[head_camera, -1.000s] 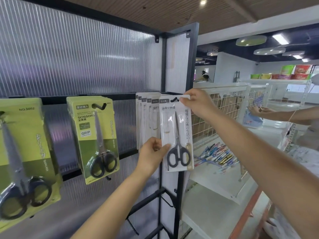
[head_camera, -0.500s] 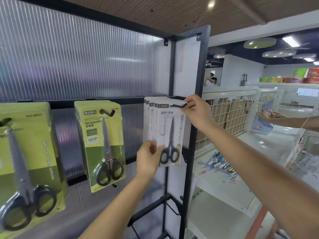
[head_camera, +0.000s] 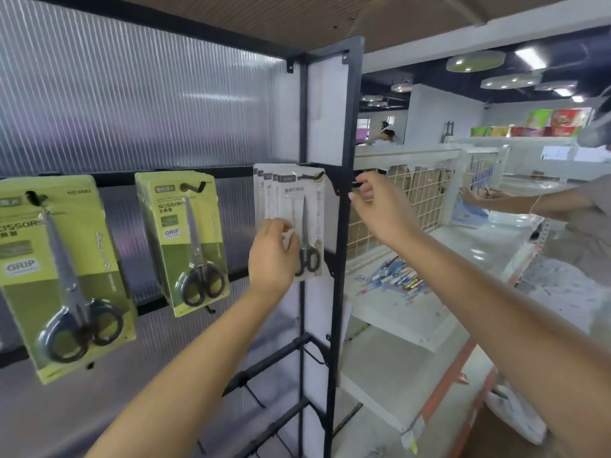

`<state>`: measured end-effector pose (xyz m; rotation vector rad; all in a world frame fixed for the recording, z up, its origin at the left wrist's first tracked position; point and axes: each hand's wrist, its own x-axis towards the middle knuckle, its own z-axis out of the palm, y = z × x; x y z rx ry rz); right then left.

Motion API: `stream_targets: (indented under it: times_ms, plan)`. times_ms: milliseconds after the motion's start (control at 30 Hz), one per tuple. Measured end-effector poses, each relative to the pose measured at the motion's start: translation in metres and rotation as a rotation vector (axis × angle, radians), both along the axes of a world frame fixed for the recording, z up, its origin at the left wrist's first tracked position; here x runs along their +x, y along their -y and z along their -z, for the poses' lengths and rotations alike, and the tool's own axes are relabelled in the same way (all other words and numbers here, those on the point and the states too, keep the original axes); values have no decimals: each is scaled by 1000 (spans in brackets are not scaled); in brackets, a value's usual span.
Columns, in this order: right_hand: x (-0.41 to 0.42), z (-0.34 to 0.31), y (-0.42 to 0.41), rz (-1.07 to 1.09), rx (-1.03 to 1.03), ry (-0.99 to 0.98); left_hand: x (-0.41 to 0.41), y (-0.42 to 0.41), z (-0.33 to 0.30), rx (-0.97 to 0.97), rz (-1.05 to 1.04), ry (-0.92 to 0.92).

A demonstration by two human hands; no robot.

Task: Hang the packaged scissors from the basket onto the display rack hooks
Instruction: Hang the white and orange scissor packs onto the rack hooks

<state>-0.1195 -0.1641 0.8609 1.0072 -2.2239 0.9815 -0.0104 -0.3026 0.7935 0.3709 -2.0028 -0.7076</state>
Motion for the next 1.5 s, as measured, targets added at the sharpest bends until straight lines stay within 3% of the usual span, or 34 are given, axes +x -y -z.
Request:
stream_targets:
  times_ms: [167, 300, 433, 733, 1033, 1267, 1500]
  plan:
    - [27, 28, -65, 48, 44, 21, 1, -56, -2, -46, 121, 105]
    - [37, 91, -120, 155, 108, 137, -6, -108, 46, -73, 233, 259]
    - [56, 178, -177, 275, 244, 321, -5, -159, 132, -63, 368, 495]
    - [136, 432, -271, 514, 309, 917, 33, -227, 347, -41, 695, 1097]
    - [249, 644, -280, 671, 332, 1438, 86, -212, 555, 0, 701, 1572]
    - [266, 783, -262, 672, 279, 1613, 81, -203, 711, -77, 715, 1663]
    - [210, 919, -240, 593, 322, 1567, 48, -208, 846, -233, 722, 1661]
